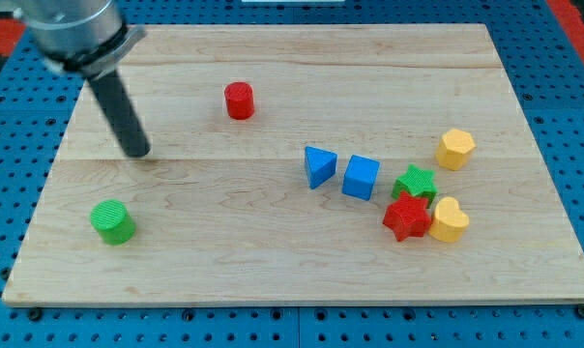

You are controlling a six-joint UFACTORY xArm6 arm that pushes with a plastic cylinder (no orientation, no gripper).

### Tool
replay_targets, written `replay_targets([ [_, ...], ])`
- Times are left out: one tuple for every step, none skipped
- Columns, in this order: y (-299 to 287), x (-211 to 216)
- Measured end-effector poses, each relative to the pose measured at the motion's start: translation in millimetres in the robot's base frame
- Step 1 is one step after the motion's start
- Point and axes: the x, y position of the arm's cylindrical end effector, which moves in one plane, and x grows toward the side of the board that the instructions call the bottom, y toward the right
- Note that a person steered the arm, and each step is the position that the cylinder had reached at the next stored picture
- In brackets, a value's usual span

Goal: Move the red circle diagonally to the top right of the green circle

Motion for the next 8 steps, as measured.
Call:
replay_targets([
  [-0.2,-53.5],
  [76.2,-62.9],
  [101.5,-64.9],
  [113.2,-89.9],
  [177.8,-97.8],
  [123.6,-67.8],
  [53.4,-21.8],
  [69.4,-37.6],
])
